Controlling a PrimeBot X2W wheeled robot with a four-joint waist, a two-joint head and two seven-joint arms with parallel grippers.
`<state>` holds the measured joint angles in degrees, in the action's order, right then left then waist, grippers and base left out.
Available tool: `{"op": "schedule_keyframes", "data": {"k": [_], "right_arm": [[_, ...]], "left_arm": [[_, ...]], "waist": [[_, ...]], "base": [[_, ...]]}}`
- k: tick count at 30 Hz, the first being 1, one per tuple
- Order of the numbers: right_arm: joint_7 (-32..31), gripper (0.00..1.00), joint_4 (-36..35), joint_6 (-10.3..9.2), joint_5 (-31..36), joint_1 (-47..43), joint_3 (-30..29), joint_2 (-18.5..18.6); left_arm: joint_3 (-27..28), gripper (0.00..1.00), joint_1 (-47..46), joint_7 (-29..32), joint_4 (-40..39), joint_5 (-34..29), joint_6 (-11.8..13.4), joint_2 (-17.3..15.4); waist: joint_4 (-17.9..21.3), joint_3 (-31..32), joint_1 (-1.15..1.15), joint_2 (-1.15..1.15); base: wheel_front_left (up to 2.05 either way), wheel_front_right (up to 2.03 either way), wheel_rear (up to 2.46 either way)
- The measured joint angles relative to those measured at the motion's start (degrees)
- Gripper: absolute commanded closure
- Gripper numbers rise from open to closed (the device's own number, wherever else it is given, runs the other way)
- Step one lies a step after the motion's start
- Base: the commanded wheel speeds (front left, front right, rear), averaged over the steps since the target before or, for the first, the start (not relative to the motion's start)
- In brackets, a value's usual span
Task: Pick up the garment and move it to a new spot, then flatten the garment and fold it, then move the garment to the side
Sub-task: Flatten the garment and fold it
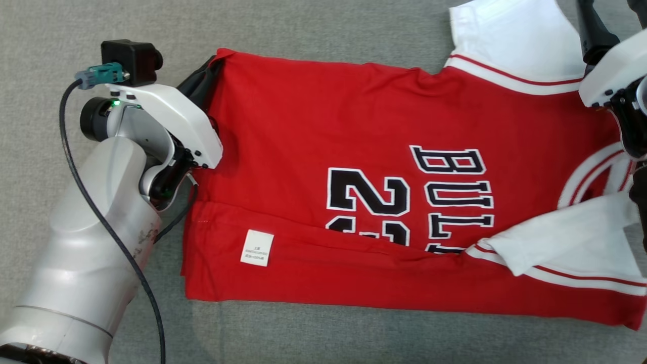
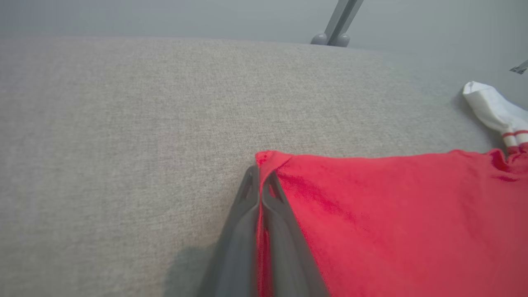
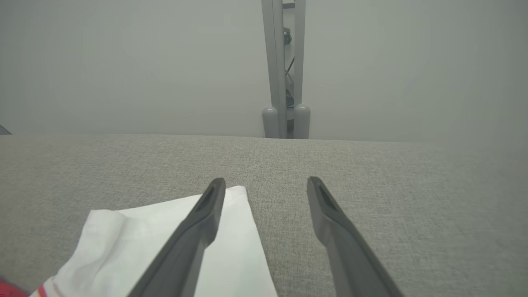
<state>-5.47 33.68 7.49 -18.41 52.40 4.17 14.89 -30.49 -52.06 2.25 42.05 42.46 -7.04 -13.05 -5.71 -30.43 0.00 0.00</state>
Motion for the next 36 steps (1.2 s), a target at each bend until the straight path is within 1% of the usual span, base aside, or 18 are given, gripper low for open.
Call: {"op": "schedule_keyframes", "data": {"k": [8,15,16,17,18,19,23,28,30,31,36], "right_arm": [[-1.47,0.0,10.44,0.0,-4.28,6.95,9.61,3.28],[-3.76,0.0,15.5,0.0,-8.97,10.98,16.31,4.45],[-3.89,0.33,16.0,0.0,-9.77,11.44,17.17,4.65],[-4.13,0.6,16.58,0.01,-10.34,12.03,17.81,4.98],[-4.19,0.92,17.06,0.01,-10.89,12.59,18.42,5.34],[-4.14,1.0,17.51,0.0,-11.45,13.14,18.82,5.67],[-3.48,1.0,18.36,0.0,-13.7,14.38,20.9,6.04],[-1.93,1.0,17.42,0.0,-17.96,15.31,22.32,6.65],[-1.31,1.0,16.29,0.0,-19.39,15.74,22.96,7.54],[-0.65,1.0,14.84,0.0,-21.91,15.72,22.98,7.88],[0.74,1.0,10.42,0.01,-25.66,14.21,24.2,10.05]], "left_arm": [[-2.76,1.0,-1.68,-1.34,2.04,0.54,-0.32,1.82],[-5.3,1.0,-2.59,-2.31,2.25,2.58,-0.38,2.25],[-5.68,1.0,-2.7,-2.49,2.26,2.88,-0.38,2.24],[-6.0,1.0,-2.79,-2.66,2.27,3.07,-0.38,2.24],[-6.32,1.0,-2.82,-2.83,2.3,3.36,-0.38,2.21],[-6.61,1.0,-2.86,-2.99,2.34,3.67,-0.38,2.15],[-7.25,1.0,-3.3,-5.24,3.28,3.43,-0.4,1.33],[-6.21,1.0,-3.35,-7.56,3.69,4.28,-0.4,0.66],[-5.77,1.0,-3.32,-7.94,3.32,4.6,-0.4,0.01],[-5.39,1.0,-3.16,-8.43,2.64,4.95,-0.4,-0.71],[-4.41,1.0,-0.98,-8.33,-0.03,6.32,-0.12,-2.41]], "waist": [[-2.77,-1.66,0.0,0.0],[-3.89,-2.38,0.0,0.0],[-4.03,-2.41,0.0,0.0],[-4.17,-2.42,0.0,0.0],[-4.29,-2.44,0.0,0.0],[-4.41,-2.45,0.0,0.0],[-4.47,-2.22,0.0,0.0],[-3.37,-1.42,0.0,0.0],[-2.88,-0.92,0.0,0.0],[-2.43,-0.34,0.0,0.0],[-1.38,1.41,0.0,0.0]], "base": [[0.0,0.0,0.0],[0.0,0.0,0.0],[0.0,0.0,0.0],[0.0,0.0,0.0],[0.0,0.0,0.0],[0.0,0.0,0.0],[0.0,0.0,0.0],[0.0,0.0,0.0],[0.0,0.0,0.0],[0.0,0.0,0.0],[0.0,0.0,0.0]]}}
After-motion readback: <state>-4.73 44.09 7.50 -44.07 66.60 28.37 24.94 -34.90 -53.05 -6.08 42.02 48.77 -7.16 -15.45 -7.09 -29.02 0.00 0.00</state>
